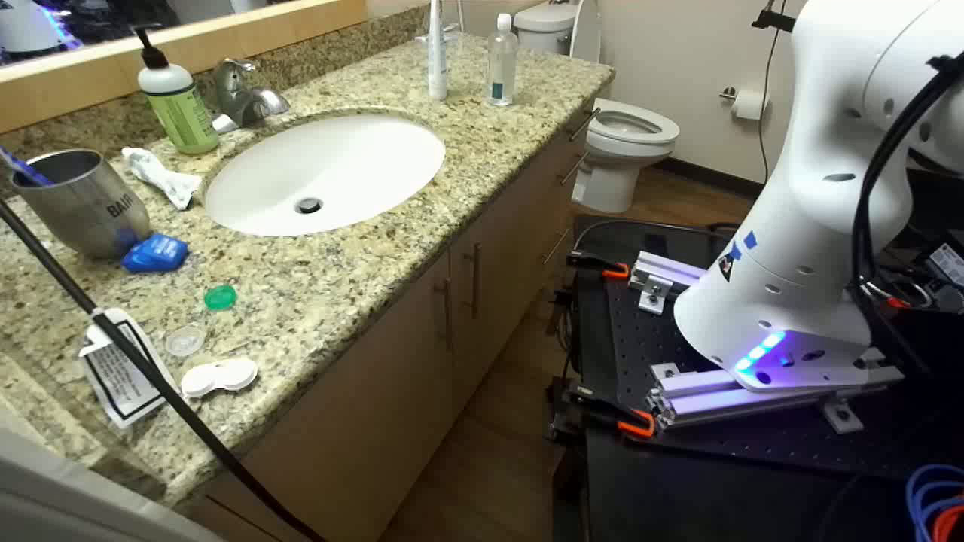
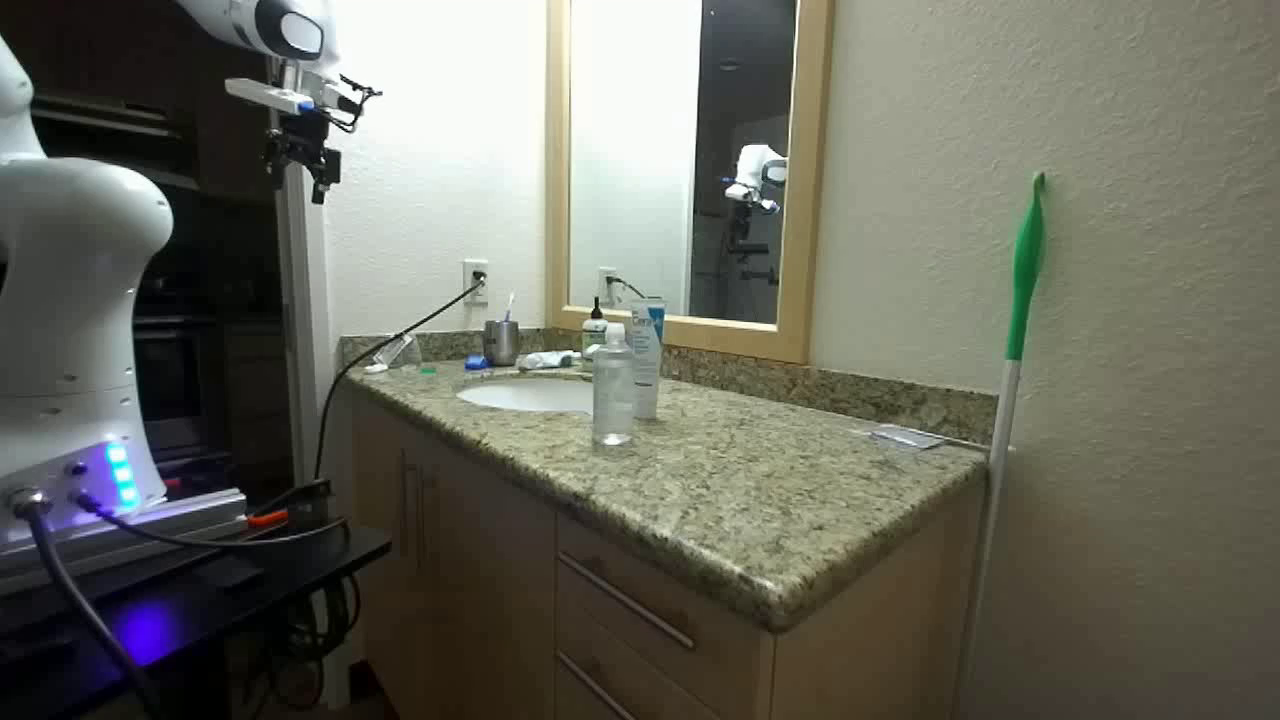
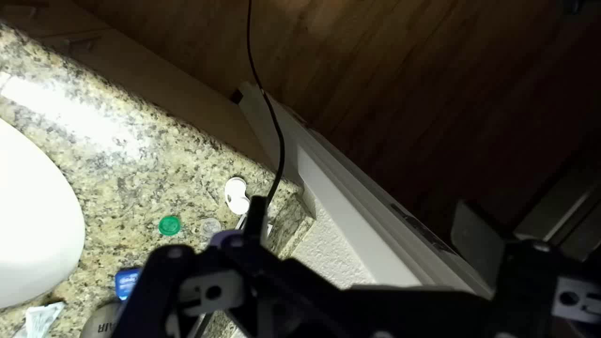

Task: Move the clear bottle to the left

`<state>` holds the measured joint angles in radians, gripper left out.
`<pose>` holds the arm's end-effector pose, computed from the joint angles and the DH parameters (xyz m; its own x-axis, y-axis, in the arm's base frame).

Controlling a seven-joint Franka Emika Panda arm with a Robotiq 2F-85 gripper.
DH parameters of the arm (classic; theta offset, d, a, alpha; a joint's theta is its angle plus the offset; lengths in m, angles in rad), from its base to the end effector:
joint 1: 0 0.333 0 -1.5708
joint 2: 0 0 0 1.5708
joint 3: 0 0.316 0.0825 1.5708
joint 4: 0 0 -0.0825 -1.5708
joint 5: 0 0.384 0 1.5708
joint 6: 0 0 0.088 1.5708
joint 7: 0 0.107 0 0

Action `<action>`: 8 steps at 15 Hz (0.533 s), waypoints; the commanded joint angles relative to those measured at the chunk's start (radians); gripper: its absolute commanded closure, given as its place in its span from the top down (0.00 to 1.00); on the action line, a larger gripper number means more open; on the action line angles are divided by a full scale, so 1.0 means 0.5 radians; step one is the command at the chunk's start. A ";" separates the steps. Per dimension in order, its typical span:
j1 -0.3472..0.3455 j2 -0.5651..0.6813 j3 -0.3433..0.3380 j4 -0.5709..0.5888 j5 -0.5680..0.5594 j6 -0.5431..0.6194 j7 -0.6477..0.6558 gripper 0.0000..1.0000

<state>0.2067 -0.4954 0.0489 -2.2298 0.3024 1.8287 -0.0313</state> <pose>0.3929 0.1309 0.5736 0.9747 0.2033 0.0924 0.2210 -0.9375 -0.2688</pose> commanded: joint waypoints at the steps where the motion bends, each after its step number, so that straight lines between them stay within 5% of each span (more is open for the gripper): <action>1: -0.042 0.001 0.033 0.005 0.017 -0.009 -0.015 1.00; 8: -0.024 -0.001 0.042 0.006 0.129 0.087 -0.030 1.00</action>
<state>0.2121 -0.4963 0.0564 -2.2295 0.3602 1.8772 -0.0402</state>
